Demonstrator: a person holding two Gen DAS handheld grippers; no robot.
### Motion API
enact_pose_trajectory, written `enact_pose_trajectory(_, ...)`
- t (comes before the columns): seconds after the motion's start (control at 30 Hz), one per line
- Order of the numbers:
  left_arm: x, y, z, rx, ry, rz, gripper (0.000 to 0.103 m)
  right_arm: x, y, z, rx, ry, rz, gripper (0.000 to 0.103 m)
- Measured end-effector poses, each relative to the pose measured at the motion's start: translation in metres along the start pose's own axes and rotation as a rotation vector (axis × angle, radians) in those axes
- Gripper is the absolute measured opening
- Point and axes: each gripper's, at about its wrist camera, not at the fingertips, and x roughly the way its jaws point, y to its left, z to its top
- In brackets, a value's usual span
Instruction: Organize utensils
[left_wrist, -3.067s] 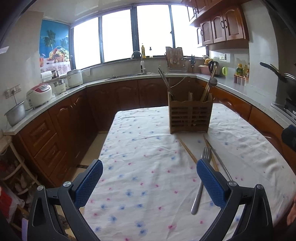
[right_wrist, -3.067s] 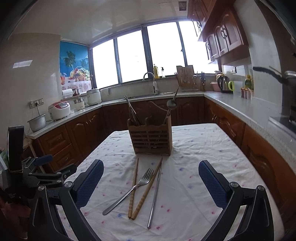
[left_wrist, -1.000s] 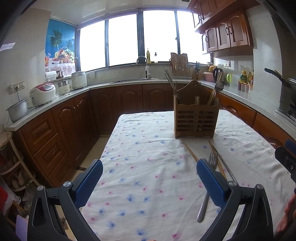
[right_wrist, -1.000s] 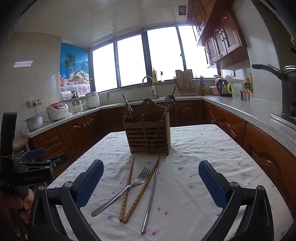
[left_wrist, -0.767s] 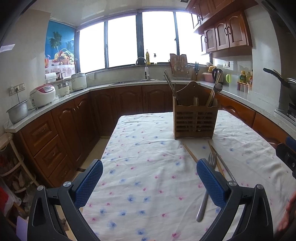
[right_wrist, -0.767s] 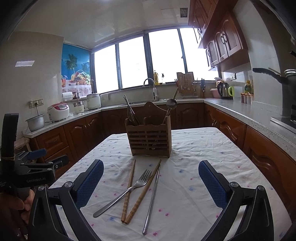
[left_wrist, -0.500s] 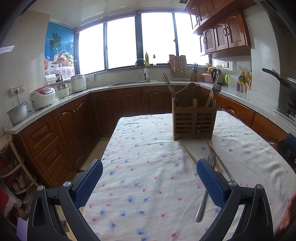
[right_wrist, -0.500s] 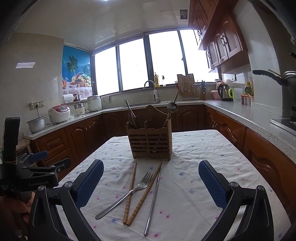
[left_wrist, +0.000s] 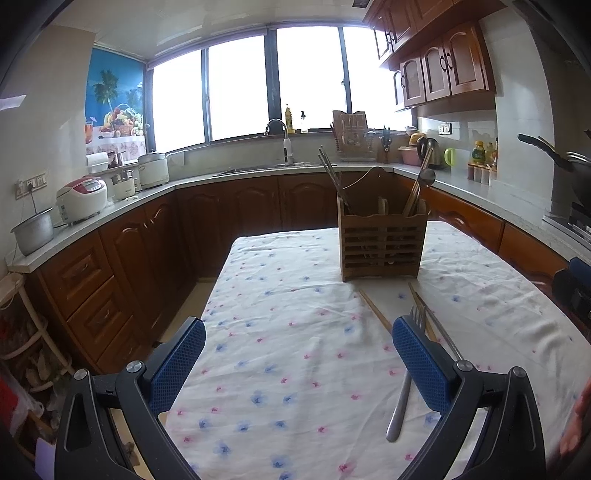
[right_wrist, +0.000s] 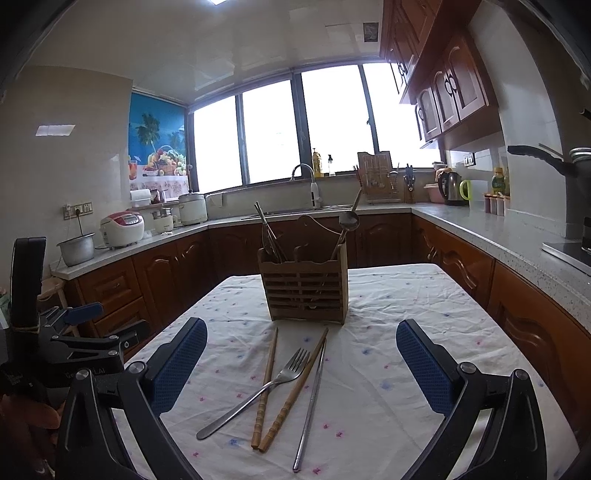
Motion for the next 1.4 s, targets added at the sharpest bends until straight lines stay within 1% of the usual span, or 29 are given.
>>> enact_pose_trajectory(0.57,0.0000,-0.0044,-0.0007,0.000,-0.003,0.009,0.102,0.0010,-0.0003,0.0029,-0.004,-0.009,0.007,0.103)
enact_pose_trajectory(1.4,0.0051,-0.0088,0.0016,0.005,0.008,0.009,0.102,0.0046,-0.0024,0.0057,-0.004,0.000,0.009,0.103)
